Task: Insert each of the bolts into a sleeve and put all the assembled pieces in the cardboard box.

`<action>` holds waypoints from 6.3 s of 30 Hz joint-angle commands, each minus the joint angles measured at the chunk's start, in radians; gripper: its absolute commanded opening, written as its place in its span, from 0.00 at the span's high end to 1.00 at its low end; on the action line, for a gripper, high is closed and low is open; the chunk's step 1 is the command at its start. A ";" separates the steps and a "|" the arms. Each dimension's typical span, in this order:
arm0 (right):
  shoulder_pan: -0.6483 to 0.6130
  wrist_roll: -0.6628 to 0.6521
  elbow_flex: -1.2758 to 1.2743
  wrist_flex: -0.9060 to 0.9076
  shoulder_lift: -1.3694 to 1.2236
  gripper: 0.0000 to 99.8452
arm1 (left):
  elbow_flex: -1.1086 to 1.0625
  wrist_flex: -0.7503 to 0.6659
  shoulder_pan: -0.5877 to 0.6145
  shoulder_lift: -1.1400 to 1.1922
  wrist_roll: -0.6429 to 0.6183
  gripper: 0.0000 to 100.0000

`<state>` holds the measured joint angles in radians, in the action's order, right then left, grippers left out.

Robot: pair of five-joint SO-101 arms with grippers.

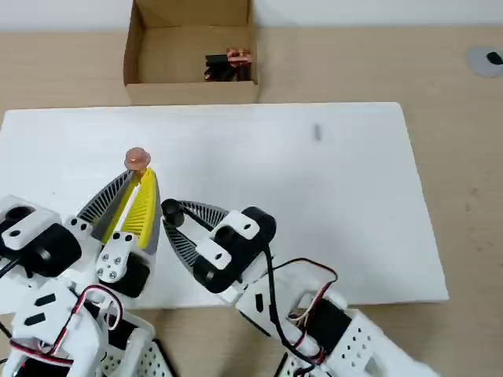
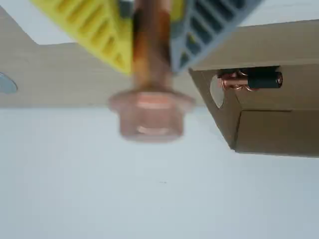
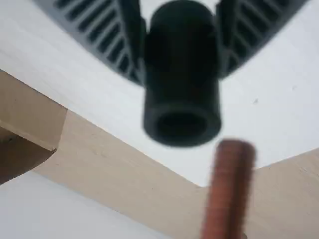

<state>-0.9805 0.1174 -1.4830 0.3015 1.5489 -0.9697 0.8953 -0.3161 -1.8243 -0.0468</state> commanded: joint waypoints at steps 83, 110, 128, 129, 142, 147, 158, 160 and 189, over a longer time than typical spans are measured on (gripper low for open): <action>0.013 0.077 0.061 -0.029 0.022 0.99 | -0.218 -0.203 0.026 -0.005 0.058 1.00; 0.166 0.140 0.147 -0.026 0.015 0.99 | 0.011 0.173 -0.126 -0.005 0.132 0.99; 0.378 -0.077 0.776 -0.353 -0.854 0.99 | -0.173 0.175 0.325 -0.005 0.203 0.99; 0.380 -0.106 0.843 -0.377 -0.940 0.99 | -0.193 0.180 0.325 -0.005 0.203 0.99; 0.602 -0.017 1.827 -0.459 -1.985 0.99 | -0.368 0.173 0.328 -0.005 0.203 0.99; 0.616 -0.014 2.111 -0.367 -2.272 0.99 | -0.456 0.172 0.328 -0.005 0.203 0.99; 0.621 -0.018 2.620 -0.278 -2.740 0.99 | -0.578 0.172 0.393 -0.005 0.196 0.99; 0.627 -0.017 2.683 -0.238 -2.787 0.99 | -0.588 0.172 0.433 -0.005 0.196 0.99; 0.656 -0.018 3.155 0.448 -2.850 0.84 | -0.687 0.081 0.474 -0.005 0.195 0.99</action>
<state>-0.3253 0.0944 1.5965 0.6176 -1.4078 -1.6648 0.9935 0.1442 -1.8213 0.1496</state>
